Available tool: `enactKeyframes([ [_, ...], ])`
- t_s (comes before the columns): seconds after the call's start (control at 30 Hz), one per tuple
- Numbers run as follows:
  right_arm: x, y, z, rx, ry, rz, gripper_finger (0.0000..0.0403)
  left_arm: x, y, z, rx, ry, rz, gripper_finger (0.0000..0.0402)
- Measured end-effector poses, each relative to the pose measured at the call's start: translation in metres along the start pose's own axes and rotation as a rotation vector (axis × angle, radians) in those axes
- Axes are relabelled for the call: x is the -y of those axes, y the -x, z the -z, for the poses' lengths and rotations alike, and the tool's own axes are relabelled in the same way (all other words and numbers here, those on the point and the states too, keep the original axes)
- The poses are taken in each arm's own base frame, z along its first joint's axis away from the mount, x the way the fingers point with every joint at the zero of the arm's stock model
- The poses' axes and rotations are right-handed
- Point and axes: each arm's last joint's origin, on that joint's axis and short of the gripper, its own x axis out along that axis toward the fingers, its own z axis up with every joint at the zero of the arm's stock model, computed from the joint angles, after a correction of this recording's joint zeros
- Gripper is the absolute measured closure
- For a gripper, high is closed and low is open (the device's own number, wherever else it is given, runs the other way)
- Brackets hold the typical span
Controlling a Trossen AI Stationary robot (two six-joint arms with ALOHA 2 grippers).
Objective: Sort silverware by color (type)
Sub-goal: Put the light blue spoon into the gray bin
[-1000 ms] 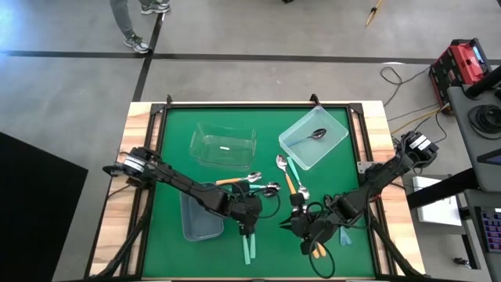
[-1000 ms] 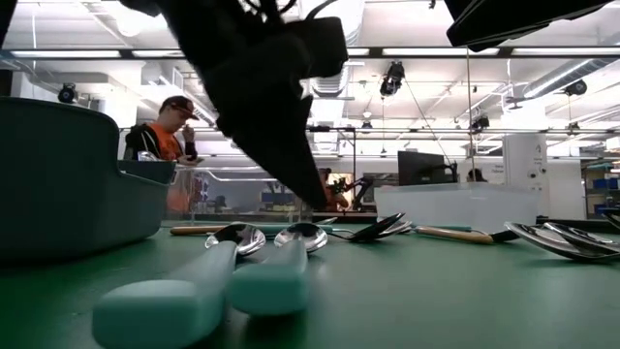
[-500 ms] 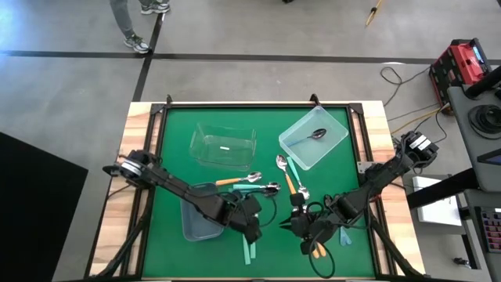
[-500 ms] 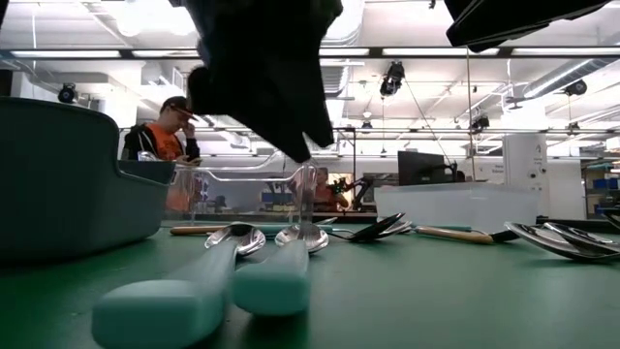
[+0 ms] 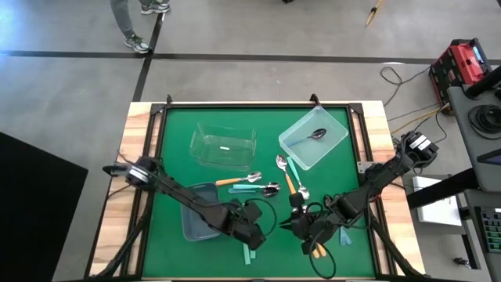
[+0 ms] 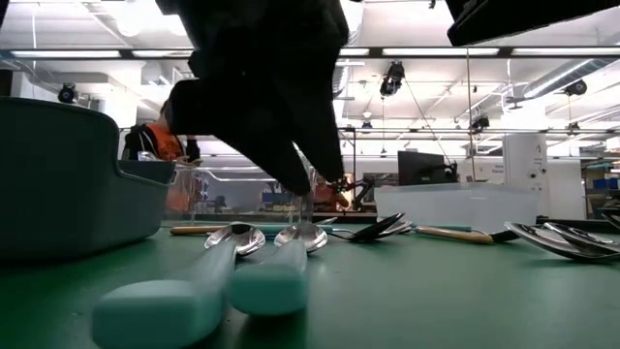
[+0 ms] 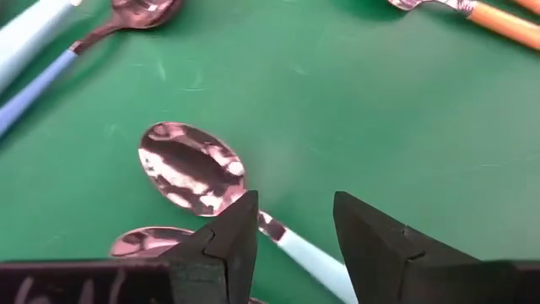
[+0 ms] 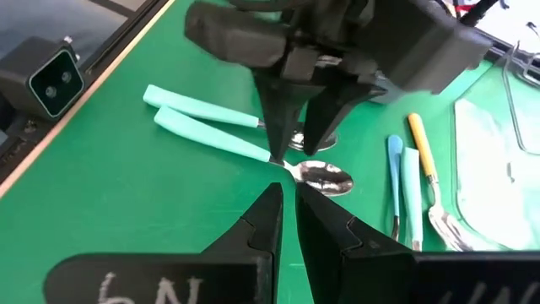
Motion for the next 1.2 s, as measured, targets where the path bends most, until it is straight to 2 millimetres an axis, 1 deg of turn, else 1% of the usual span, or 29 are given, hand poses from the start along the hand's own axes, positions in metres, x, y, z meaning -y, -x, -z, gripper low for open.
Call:
enactKeyframes([
  [0.13, 0.0, 0.0, 0.001, -0.009, 0.012, 0.0, 0.0374, 0.007, -0.011, 0.004, -0.034, -0.008, -0.065, 0.0273],
  [0.27, 0.0, 0.0, 0.003, -0.028, 0.021, 0.0, 0.0374, 0.014, -0.016, 0.002, -0.057, -0.007, -0.117, 0.0277],
  [0.47, 0.0, 0.0, 0.004, -0.039, 0.016, 0.001, 0.0374, 0.017, -0.024, 0.003, -0.089, -0.014, -0.203, 0.0275],
  [0.63, 0.0, 0.0, 0.004, -0.041, 0.01, 0.001, 0.0374, 0.016, -0.025, 0.006, -0.111, -0.022, -0.262, 0.0262],
  [1.0, 0.0, 0.0, 0.004, -0.041, 0.003, 0.001, 0.0374, 0.019, -0.022, 0.01, -0.112, -0.014, -0.253, 0.021],
  [1.2, 0.0, 0.0, 0.004, -0.042, 0.008, 0.001, 0.0374, 0.02, -0.022, 0.014, -0.118, -0.018, -0.253, 0.0205],
])
